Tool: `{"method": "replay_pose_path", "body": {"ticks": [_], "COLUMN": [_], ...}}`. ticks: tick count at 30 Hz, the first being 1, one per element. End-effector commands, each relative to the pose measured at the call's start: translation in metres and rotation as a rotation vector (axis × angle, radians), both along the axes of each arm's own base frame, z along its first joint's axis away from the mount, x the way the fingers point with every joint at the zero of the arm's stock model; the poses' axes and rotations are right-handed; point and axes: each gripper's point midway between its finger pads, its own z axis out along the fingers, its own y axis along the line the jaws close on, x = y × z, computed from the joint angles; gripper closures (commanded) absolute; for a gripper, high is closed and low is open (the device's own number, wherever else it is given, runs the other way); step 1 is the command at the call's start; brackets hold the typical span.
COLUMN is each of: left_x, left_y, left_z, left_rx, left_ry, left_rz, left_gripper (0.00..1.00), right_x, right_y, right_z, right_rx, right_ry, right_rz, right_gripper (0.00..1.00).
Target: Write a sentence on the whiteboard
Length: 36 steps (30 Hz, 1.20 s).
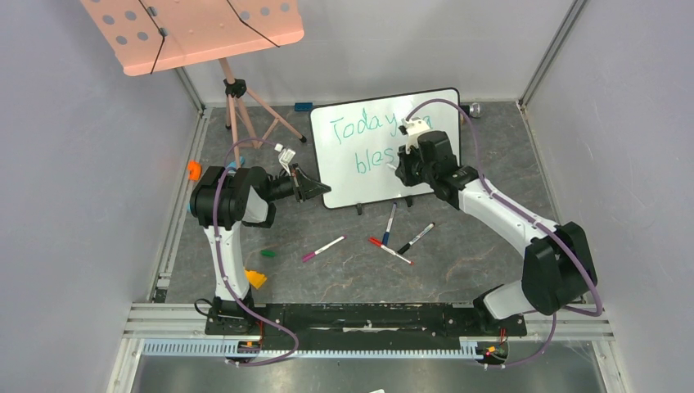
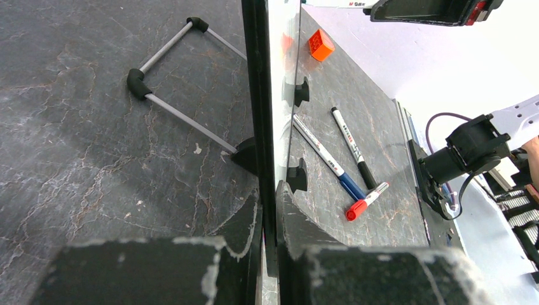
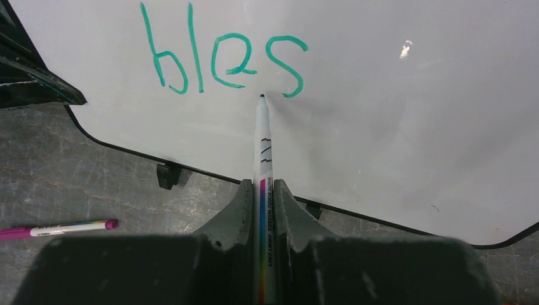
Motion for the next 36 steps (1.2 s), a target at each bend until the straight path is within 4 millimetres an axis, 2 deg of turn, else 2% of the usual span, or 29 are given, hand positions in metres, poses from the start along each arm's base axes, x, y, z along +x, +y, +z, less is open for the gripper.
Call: {"method": "replay_pose_path", "body": {"ticks": [1,7,13,25,36], "left_x": [0.006,0.006,0.006,0.006,0.006], "left_y": [-0.001,-0.001,-0.001,-0.001,-0.001], "left_z": [0.007,0.007,0.007,0.007,0.007], "left_rx": [0.007,0.007,0.006,0.006,0.007], "left_ry": [-0.128,-0.128,-0.126,-0.126,-0.127], "left_rz": [-0.002,-0.001,-0.003,-0.003,-0.002], "left_gripper": [0.98,0.98,0.98,0.98,0.98], "right_x": [0.007,0.011,0.022,0.037,0.047], "right_y": [0.000,-0.017,-0.034,-0.044,-0.043], "right_z": [0.040,0.054,0.055,0.042,0.046], "right_rx": [0.084,0.115,0.111,0.062,0.064], "right_ry": [-0.092,-0.139,-0.142,-0.123,-0.144], "right_rz": [0.003,-0.048,-0.124,-0.196,-0.201], "right_gripper": [1.00,1.00,1.00,1.00,1.00]}}
